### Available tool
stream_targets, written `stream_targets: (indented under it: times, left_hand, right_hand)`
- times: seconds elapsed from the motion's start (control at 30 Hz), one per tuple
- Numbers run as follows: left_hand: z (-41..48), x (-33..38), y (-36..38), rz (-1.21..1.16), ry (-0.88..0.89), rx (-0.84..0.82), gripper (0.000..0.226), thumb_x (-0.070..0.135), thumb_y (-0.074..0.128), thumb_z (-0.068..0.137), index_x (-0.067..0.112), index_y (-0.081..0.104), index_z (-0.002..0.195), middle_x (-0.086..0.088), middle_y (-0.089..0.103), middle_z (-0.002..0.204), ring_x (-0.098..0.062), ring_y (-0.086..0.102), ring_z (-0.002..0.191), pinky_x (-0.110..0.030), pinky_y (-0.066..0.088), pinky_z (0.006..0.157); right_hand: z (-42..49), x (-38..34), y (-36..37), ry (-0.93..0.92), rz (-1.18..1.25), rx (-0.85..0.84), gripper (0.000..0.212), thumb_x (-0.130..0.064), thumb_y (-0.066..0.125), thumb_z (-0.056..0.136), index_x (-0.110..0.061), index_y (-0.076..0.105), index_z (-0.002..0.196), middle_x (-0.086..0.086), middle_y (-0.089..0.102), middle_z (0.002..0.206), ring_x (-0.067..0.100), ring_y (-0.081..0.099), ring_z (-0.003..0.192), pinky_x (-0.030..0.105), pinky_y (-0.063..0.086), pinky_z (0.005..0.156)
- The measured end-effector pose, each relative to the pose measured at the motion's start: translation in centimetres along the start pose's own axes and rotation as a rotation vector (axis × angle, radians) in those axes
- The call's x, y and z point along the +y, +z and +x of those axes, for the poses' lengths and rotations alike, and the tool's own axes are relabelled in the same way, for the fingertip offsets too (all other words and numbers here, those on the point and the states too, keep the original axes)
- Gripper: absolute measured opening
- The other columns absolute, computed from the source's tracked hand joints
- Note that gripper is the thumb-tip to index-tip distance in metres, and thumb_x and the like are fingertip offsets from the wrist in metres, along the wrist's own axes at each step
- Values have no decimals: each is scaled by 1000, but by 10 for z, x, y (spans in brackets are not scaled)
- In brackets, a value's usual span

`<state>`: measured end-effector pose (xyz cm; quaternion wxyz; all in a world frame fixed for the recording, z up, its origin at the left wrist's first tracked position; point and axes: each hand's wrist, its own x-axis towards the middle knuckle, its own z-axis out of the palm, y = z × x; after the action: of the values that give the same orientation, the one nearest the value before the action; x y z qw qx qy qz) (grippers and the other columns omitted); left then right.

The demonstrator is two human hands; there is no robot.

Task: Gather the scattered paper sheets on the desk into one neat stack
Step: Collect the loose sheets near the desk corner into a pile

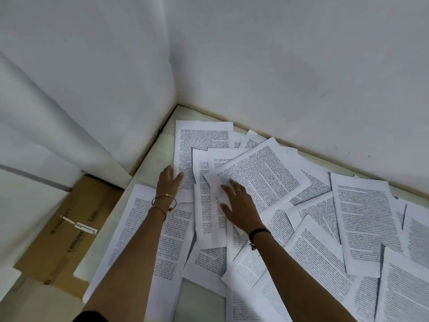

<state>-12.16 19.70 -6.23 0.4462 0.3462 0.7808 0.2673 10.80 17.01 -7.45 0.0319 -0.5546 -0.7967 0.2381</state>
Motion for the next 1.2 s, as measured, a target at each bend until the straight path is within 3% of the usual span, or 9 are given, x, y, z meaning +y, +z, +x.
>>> stream_targets:
  times: [0.23,0.3,0.37,0.6,0.83,0.93,1.03,1.13,1.2]
  left_hand:
    - [28,54,32,163,73,-214,49,40,70,78,12,62,118,-2,65,111,-23,60,106,-26,45,89]
    - [29,62,43,148,60,-341,49,32,75,74,13,62,118,3,62,111,-20,59,106,-29,45,96]
    - [28,66,55,92,39,-401,52,20,75,72,8,61,120,-9,62,124,-28,59,112,-42,45,102]
    - [5,95,64,-178,-1,-325,33,2,57,88,-5,57,120,-21,61,119,-23,59,98,-31,48,84]
    - [-4,79,16,-212,-3,-196,39,15,65,84,2,59,120,-16,64,120,-31,62,107,-45,47,101]
    - [-20,72,3,-224,22,-155,59,31,69,73,4,57,123,-14,62,123,-31,60,111,-46,45,103]
    - [-42,74,-10,-305,53,-73,37,18,66,82,3,61,115,-17,64,117,-32,62,107,-48,47,99]
    - [-59,78,-34,-398,86,11,23,11,63,85,10,63,108,-12,66,103,-28,62,100,-47,48,97]
    - [-68,81,-51,-430,136,8,26,10,63,85,10,62,111,-9,65,103,-28,61,103,-47,47,98]
  right_hand:
    - [17,16,-4,56,19,47,60,-37,57,90,-22,36,144,7,23,157,27,21,144,49,30,111]
    - [16,23,-5,62,18,53,61,-39,56,90,-23,34,145,6,23,157,26,22,144,51,31,111]
    - [12,29,-6,63,33,74,63,-43,55,90,-25,31,145,4,23,157,25,23,144,52,32,110]
    - [-14,45,-22,61,70,161,71,-57,45,92,-38,11,151,-4,9,161,18,10,147,39,15,113]
    - [-41,67,-13,106,-184,-133,69,-30,49,97,-42,7,150,-6,1,162,22,3,149,59,14,116]
    - [-41,64,-16,190,-221,-107,73,-10,49,95,-41,12,150,-8,4,161,20,8,149,55,17,114]
    - [-45,57,-22,228,-263,-109,77,2,46,89,-35,17,150,-2,7,161,23,12,148,56,21,112]
    - [-51,51,-27,264,-226,-116,65,-5,47,91,-29,27,148,4,12,161,26,17,146,54,24,113]
    - [-51,40,-32,215,-10,-40,47,-22,46,98,-23,38,144,7,23,158,23,26,143,45,29,114]
